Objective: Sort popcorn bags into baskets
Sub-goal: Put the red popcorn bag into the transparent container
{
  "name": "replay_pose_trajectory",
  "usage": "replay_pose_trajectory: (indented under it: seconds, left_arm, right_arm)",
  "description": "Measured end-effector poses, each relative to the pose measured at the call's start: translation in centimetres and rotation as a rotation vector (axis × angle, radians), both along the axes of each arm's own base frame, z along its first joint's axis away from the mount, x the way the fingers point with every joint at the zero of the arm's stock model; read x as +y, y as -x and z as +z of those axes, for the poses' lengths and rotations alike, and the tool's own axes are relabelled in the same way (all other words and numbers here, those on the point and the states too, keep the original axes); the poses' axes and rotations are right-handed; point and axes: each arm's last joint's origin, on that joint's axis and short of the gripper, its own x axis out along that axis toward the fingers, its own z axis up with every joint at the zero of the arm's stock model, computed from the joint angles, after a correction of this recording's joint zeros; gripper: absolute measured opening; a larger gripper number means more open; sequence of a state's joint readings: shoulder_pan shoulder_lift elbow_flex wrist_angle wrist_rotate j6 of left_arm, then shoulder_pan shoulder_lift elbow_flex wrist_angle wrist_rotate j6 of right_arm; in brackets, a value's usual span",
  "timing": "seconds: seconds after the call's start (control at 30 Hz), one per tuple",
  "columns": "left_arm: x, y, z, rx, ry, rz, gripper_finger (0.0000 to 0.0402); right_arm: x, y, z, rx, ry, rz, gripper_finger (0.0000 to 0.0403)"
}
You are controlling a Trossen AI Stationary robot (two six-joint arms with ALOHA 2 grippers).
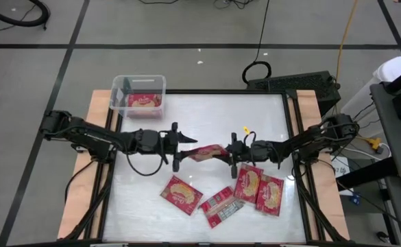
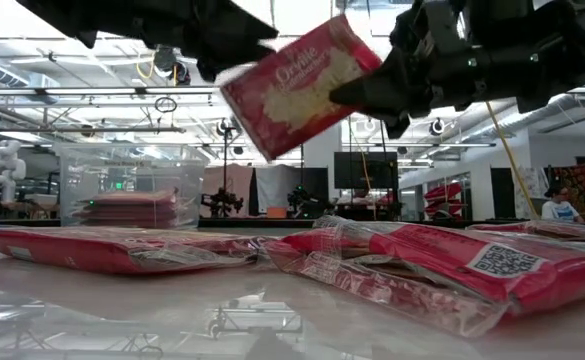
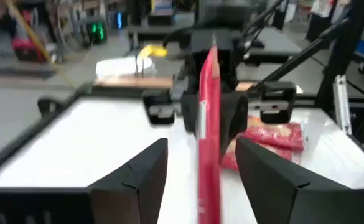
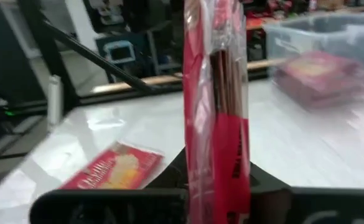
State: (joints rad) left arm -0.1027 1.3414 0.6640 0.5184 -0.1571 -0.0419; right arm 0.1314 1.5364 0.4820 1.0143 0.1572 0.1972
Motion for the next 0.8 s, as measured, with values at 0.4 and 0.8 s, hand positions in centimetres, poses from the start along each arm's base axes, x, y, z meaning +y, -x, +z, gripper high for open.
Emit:
replay_pose_trajectory:
  seconds: [0.4, 0.8]
  left_arm:
    - [0.4, -1.0, 2.4, 0.061, 0.093, -0.093, 0.0203]
    - [1.1, -3.1, -0.1, 0.322, 0.108, -0.091, 0.0203]
  right_arm:
    - [0.0, 0.1, -0.8, 0.085, -0.009, -0.002, 0.0015]
    - [0.0, 0.2, -1.1, 0.114, -0.012, 0.002, 0.0017]
